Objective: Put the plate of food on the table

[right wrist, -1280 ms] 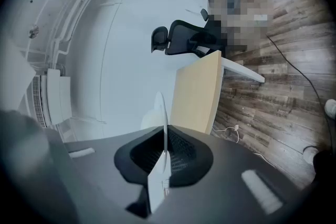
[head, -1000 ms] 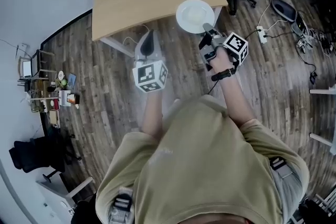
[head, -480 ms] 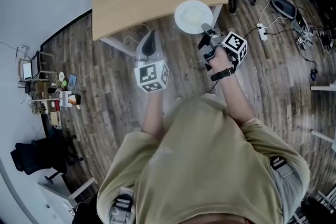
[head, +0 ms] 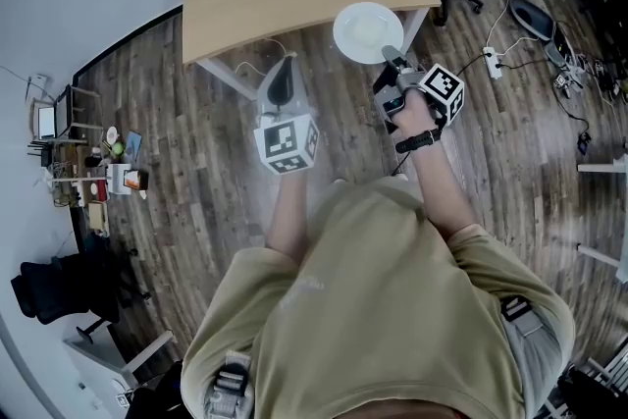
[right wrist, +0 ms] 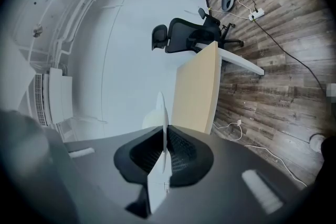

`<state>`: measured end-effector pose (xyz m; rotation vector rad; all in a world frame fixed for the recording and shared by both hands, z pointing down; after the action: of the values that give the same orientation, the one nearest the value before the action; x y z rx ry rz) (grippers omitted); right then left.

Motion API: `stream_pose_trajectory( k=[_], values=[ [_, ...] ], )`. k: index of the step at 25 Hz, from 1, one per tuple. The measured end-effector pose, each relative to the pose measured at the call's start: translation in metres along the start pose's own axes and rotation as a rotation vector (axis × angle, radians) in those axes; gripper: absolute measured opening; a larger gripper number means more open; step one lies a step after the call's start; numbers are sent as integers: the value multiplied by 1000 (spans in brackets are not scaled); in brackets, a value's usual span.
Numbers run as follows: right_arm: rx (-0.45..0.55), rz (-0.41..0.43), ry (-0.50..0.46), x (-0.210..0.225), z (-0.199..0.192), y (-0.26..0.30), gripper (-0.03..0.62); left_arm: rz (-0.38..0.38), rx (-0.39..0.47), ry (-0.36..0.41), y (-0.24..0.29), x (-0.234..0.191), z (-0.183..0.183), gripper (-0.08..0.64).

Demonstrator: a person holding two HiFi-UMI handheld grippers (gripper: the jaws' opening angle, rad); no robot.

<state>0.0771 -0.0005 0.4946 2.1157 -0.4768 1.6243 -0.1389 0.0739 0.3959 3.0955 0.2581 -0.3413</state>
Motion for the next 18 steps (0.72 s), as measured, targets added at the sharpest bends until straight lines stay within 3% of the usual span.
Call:
stream_pose_trajectory(
  k=[6, 9, 18],
  values=[
    [-17, -5, -11, 1, -41, 1, 20, 4, -4, 27, -23, -33, -8, -2],
    [-27, -22, 15, 5, -54, 1, 20, 24, -17, -4, -28, -47, -15, -1],
    [-24, -13, 48, 13, -32, 43, 23, 52, -18, -38, 1, -61, -22, -1]
  ],
)
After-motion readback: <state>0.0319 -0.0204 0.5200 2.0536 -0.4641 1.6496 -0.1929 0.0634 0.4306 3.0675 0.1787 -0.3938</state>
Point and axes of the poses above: the fingertips, and each gripper's own axes: y forward along the fingers, x to its right, z out of its top, the point moved 3 cm from there along -y, backward along the fingers, and after that the axes turned 10 degrees about -y, right-handed, at the moved point
